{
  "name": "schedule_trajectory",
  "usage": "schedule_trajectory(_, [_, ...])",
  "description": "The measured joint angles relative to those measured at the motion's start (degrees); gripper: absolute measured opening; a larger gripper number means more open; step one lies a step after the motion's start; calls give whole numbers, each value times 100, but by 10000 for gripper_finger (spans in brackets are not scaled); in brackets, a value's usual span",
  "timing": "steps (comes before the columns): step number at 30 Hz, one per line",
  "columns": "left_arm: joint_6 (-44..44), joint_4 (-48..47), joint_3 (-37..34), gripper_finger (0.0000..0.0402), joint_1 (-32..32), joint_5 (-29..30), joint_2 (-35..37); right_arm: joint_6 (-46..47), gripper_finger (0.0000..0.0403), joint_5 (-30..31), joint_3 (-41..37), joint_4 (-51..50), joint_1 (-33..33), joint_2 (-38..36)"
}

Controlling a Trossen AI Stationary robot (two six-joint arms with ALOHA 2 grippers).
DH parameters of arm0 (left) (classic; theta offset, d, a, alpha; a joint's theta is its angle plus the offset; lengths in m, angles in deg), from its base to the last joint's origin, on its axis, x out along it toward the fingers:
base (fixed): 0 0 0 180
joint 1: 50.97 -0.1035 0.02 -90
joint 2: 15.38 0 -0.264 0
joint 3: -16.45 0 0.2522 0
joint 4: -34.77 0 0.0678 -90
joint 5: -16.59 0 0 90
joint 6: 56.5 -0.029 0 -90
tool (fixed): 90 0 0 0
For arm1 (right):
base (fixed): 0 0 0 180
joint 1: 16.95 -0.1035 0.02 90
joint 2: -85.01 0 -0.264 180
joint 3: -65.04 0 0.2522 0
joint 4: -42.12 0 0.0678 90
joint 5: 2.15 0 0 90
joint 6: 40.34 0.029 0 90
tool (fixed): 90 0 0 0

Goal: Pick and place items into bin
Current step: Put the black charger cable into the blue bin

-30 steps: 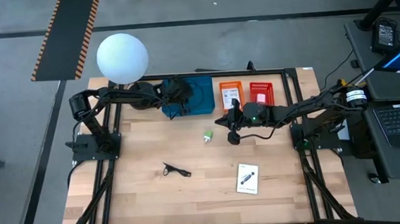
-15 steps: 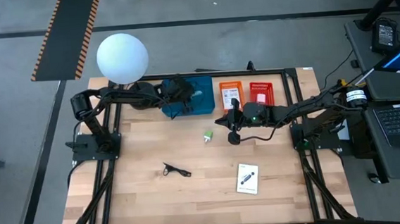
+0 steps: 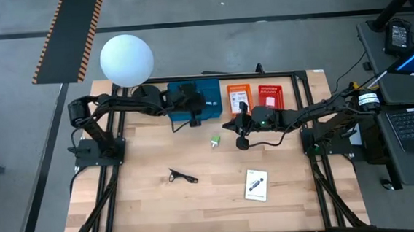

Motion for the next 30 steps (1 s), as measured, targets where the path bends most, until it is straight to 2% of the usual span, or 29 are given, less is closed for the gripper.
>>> schedule_trajectory(2, [3,-23,-23,77,27,-434,174,12,4,0,0,-39,0,0])
schedule_trajectory(4, [13,-28,-143,65,17,-628,402,103,4,2,0,-70,0,0])
schedule_trajectory(8, [98,119,-577,39,18,-634,934,160,4,2,0,-242,0,0])
schedule_trajectory(14, [155,1197,-1456,3,18,-832,1732,147,4,0,0,-240,0,0])
schedule_trajectory(20, [167,1780,-2029,3,18,-1429,2279,-19,4,0,0,-176,0,0])
schedule_trajectory(26, [398,1759,-2245,2,45,-2017,2503,-456,4,0,0,90,0,0])
schedule_trajectory(30, [615,1768,-2245,1,206,-2030,2479,-491,4,-2,0,257,17,0])
